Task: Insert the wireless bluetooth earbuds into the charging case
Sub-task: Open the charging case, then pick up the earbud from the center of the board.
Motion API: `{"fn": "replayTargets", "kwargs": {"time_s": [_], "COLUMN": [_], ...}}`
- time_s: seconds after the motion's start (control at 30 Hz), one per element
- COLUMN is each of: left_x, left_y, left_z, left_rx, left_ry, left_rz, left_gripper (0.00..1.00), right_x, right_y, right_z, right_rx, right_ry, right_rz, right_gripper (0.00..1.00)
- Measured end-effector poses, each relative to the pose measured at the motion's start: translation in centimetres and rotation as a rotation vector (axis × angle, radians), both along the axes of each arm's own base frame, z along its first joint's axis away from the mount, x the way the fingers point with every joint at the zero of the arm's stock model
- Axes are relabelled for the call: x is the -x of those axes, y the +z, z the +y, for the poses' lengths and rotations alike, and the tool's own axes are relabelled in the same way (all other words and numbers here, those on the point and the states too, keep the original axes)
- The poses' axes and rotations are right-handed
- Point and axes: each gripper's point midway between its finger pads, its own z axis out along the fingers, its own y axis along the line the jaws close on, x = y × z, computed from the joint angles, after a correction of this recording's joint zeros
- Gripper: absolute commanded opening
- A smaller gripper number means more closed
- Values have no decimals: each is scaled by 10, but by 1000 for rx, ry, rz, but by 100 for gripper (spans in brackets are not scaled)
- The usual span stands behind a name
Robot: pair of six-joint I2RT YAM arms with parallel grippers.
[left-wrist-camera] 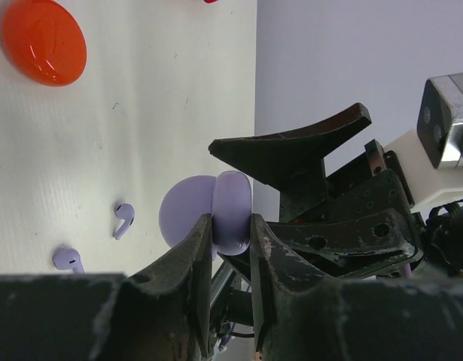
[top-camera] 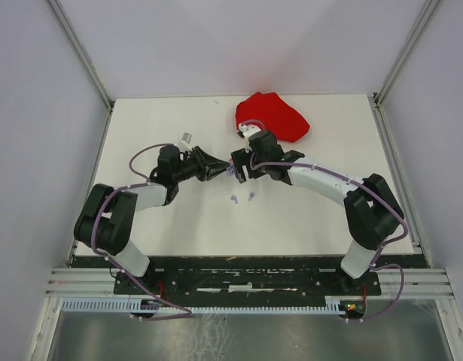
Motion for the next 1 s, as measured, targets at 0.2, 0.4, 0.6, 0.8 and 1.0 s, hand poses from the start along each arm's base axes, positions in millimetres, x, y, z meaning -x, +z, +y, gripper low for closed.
{"fn": "replayTargets", "kwargs": {"time_s": [0.2,0.4,0.6,0.8,1.0], "left_x": [0,-1,-10,-42,-60], "left_y": [4,7,11,28,28], "left_z": [0,0,4,17,35], "left_rx": [8,12,8,17,18], "left_ry": [2,4,37,108,163], "left_rz": [-6,-16,-28,-81,-93], "left_gripper": [3,3,3,3,3], "right_x": [-1,-3,-3,14,28], "right_y": [-6,-12,-11,-6,-3], "right_z": [1,-1,-1,-15,-18], "right_rx": [4,13,4,-1,-11], "right_ry": [-2,-6,-8,-9,17], "right_rz": [6,17,8,7,26], "right_gripper": [86,86,86,84,73]}}
